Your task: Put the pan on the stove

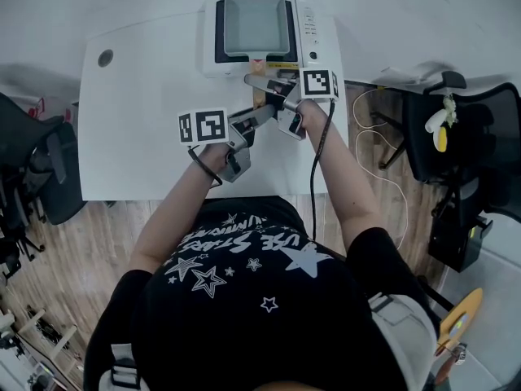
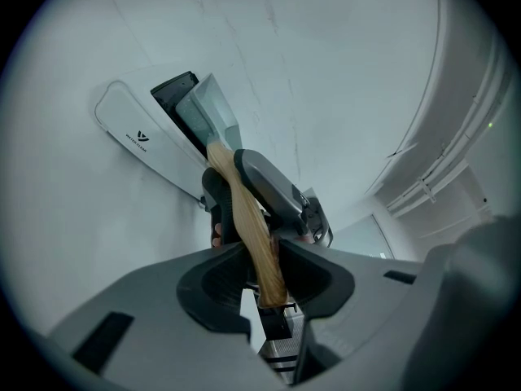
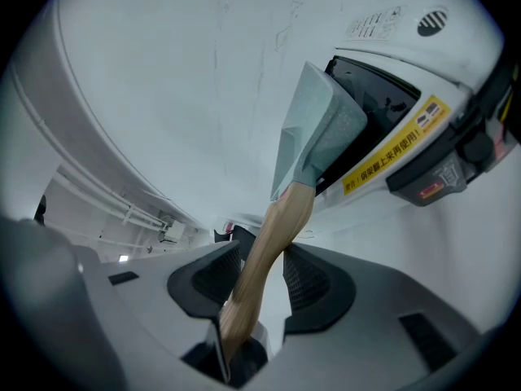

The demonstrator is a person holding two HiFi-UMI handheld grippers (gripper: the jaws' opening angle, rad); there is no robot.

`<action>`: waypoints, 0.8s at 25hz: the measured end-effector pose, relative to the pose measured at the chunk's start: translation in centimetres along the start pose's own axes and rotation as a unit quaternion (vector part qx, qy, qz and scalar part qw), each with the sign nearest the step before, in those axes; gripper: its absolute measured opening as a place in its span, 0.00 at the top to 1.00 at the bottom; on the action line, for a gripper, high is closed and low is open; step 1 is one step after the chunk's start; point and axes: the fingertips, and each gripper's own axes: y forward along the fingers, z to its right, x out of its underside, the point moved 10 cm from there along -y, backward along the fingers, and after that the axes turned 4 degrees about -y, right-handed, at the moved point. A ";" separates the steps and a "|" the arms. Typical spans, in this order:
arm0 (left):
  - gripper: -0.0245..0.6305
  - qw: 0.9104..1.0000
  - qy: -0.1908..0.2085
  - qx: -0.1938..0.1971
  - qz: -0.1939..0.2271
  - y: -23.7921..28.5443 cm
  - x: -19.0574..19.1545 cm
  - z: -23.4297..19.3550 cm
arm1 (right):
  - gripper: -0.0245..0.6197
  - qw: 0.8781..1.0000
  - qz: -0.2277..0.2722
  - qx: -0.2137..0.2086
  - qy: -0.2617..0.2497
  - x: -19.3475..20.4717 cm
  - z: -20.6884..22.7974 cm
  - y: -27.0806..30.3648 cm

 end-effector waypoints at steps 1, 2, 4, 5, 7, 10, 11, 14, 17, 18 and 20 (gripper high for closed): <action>0.78 1.000 0.000 0.000 0.002 0.0 0.0 0.0 | 0.71 1.000 0.002 0.000 -0.001 0.0 0.0 0.0; 0.78 1.000 0.000 0.001 0.004 0.0 0.0 0.0 | 0.71 1.000 0.004 -0.001 -0.003 0.0 0.0 0.0; 0.78 1.000 0.001 0.003 0.007 -0.1 0.0 0.0 | 0.71 1.000 0.008 -0.003 -0.008 0.1 0.0 0.0; 0.78 1.000 0.001 0.004 0.007 -0.1 0.0 0.1 | 0.71 1.000 0.008 -0.003 -0.011 0.1 0.0 0.0; 0.78 1.000 -0.003 0.003 0.008 -0.2 0.0 0.1 | 0.69 1.000 0.007 -0.001 -0.017 0.1 -0.2 -0.1; 0.73 1.000 -0.015 0.003 0.016 -0.3 -0.1 0.3 | 0.64 1.000 0.003 0.006 -0.025 0.0 -0.5 -0.1; 0.72 1.000 -0.014 0.002 0.020 -0.4 -0.1 0.4 | 0.62 1.000 0.004 0.007 -0.027 0.0 -0.6 -0.1; 0.66 0.999 0.000 -0.011 0.032 -0.7 -0.1 0.3 | 0.61 1.000 0.012 0.008 -0.025 0.1 -0.6 -0.3; 0.61 0.999 0.002 -0.013 0.036 -1.0 0.1 0.5 | 0.60 0.999 0.016 0.009 -0.028 0.2 -0.8 -0.6; 0.61 0.999 0.002 -0.013 0.037 -1.1 0.2 0.6 | 0.60 0.999 0.017 0.010 -0.031 0.2 -0.8 -0.7; 0.59 0.999 0.005 -0.014 0.039 -1.2 0.3 0.8 | 0.59 0.999 0.021 0.014 -0.035 0.2 -0.9 -1.1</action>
